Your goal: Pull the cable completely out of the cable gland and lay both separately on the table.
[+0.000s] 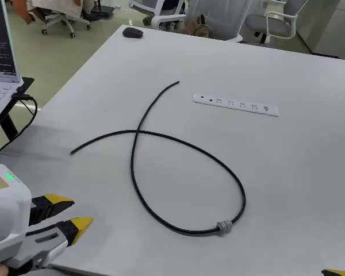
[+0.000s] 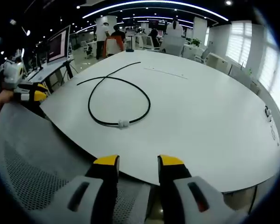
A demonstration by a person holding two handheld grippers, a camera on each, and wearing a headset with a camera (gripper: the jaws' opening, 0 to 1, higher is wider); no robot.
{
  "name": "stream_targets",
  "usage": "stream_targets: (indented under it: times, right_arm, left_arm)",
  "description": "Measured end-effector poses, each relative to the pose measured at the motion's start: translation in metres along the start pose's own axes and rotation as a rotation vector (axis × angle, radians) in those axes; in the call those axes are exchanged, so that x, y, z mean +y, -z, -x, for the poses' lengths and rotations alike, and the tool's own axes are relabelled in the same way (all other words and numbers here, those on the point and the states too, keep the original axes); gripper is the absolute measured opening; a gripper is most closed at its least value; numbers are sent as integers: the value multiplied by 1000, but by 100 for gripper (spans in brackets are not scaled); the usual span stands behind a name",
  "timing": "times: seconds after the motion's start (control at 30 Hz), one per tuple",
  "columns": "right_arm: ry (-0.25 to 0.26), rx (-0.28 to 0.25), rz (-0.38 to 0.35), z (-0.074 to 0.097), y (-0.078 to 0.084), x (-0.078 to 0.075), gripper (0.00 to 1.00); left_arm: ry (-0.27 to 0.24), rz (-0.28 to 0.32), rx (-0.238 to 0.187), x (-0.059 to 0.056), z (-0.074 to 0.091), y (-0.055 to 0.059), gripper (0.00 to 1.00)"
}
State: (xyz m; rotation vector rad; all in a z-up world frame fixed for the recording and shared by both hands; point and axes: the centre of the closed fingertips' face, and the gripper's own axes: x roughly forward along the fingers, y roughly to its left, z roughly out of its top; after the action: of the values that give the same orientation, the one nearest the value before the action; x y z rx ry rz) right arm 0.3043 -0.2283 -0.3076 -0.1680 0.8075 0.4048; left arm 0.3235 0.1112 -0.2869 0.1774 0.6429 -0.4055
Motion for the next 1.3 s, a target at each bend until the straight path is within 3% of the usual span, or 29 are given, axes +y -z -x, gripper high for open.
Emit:
stream_targets:
  times: [1.3]
  right_arm:
    - [4, -23, -17, 0, -2, -1, 33]
  left_arm:
    - [12, -11, 23, -1, -1, 4, 25]
